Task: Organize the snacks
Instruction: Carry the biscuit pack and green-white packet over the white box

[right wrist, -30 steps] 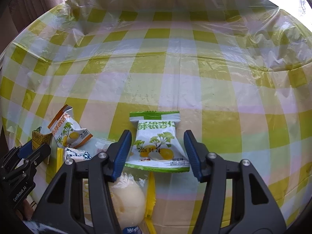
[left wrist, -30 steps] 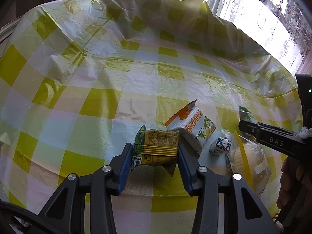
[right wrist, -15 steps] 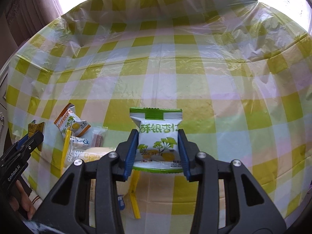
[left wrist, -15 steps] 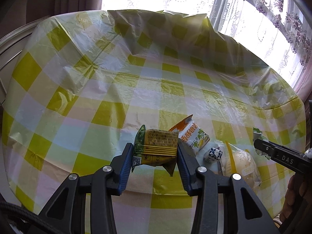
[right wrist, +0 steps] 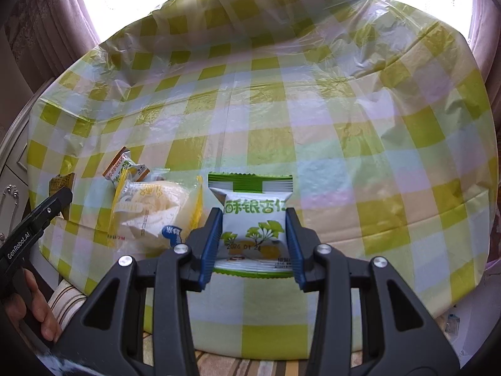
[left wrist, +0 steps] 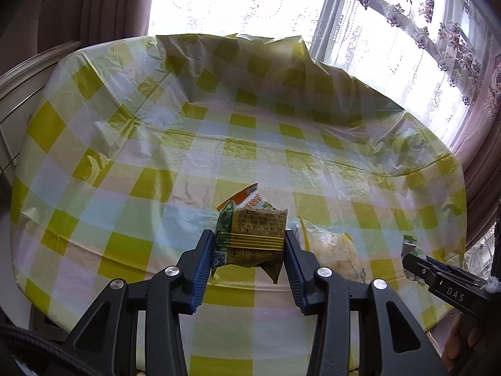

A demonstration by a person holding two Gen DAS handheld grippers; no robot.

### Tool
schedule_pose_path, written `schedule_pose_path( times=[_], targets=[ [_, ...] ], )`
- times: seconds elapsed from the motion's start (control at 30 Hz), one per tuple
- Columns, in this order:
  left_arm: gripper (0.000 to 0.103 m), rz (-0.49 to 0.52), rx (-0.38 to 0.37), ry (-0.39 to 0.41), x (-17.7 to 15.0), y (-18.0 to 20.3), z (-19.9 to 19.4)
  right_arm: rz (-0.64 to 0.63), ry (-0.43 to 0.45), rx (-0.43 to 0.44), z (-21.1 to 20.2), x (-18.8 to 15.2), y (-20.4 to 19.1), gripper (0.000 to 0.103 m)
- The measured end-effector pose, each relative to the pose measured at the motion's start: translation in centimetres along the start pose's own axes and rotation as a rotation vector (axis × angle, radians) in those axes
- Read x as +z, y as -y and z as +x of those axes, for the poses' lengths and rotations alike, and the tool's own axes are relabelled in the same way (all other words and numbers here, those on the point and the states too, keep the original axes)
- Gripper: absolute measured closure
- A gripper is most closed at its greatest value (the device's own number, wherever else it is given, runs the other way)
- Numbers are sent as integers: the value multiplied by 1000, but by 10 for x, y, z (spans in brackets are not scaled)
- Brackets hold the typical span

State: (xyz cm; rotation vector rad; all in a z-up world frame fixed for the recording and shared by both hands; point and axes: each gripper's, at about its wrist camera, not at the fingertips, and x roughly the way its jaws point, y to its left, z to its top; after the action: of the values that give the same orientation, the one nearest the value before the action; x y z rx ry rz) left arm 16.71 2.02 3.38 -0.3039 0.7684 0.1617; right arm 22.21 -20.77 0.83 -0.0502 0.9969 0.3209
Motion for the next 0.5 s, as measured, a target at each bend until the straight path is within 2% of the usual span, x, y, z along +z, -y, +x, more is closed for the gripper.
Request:
schedule_pose_path(
  times=[0.27,0.5],
  targets=[
    [58,73,-85,-30,-13,44,-11,66,16,-16,-33,-20,32,59],
    [58,171,-182,-73,-26,101,-16,129,42,-45,-68,-37,69,59]
  ],
)
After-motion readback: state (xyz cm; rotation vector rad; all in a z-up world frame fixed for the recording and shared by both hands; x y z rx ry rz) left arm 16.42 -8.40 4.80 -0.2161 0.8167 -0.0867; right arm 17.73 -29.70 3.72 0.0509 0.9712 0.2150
